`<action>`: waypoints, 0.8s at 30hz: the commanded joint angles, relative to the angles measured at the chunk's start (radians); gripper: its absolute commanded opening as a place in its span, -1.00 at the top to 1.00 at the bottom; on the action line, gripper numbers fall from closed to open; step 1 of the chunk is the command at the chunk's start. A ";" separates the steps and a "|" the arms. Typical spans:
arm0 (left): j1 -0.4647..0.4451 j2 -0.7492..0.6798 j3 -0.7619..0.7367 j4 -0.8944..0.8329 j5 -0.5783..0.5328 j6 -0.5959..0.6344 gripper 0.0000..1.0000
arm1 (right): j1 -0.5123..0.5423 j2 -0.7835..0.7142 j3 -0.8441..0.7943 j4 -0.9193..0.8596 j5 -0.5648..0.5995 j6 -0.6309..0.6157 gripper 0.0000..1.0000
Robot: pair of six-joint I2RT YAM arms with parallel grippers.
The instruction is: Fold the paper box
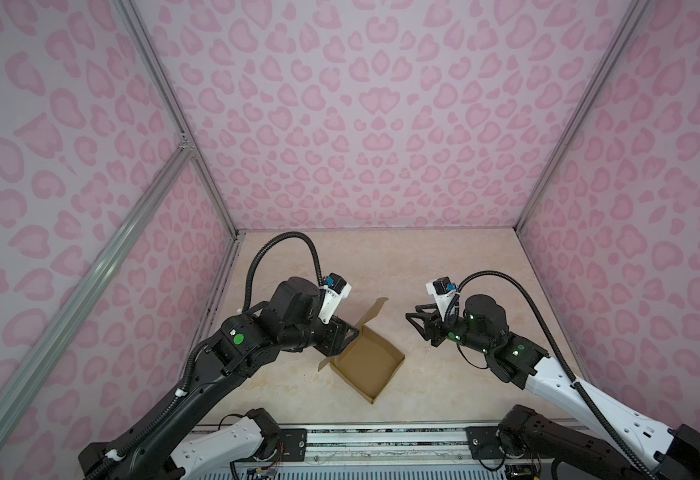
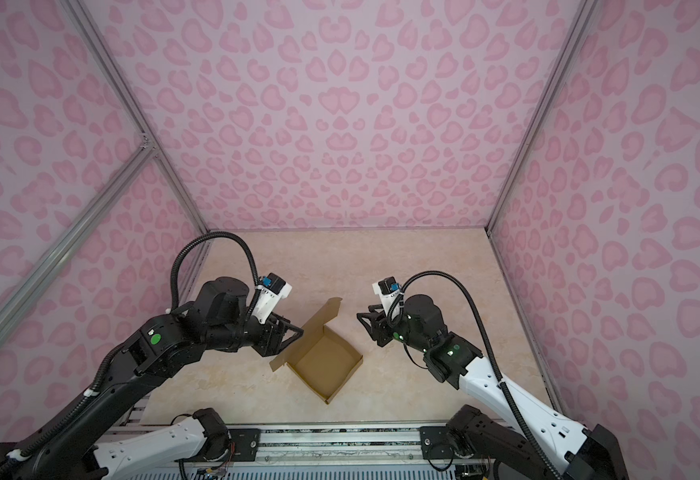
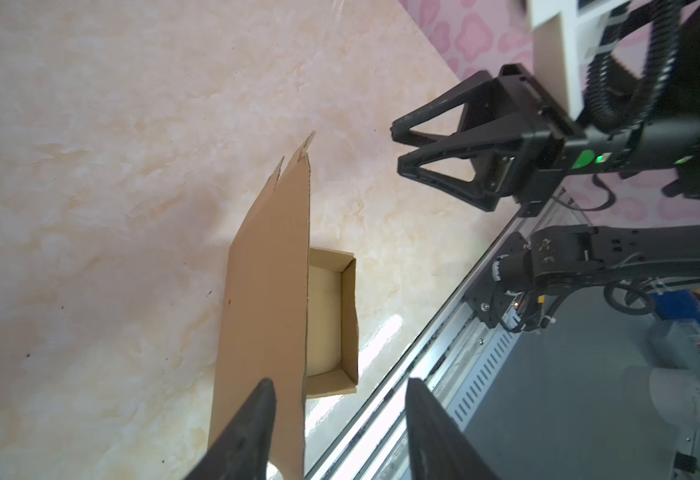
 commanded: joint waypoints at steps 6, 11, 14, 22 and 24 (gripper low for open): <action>-0.071 0.142 0.091 -0.112 -0.148 0.119 0.14 | -0.009 -0.097 -0.001 -0.090 0.023 0.000 0.10; -0.094 0.202 0.141 -0.147 -0.220 0.146 0.17 | -0.009 -0.138 0.006 -0.119 0.024 -0.001 0.10; -0.104 0.230 0.160 -0.168 -0.263 0.162 0.25 | -0.009 -0.154 0.008 -0.131 0.021 -0.004 0.09; -0.124 0.286 0.195 -0.186 -0.272 0.180 0.45 | -0.009 -0.183 0.020 -0.152 0.018 -0.003 0.09; -0.126 0.292 0.202 -0.189 -0.272 0.185 0.49 | -0.009 -0.187 0.024 -0.160 0.021 -0.009 0.09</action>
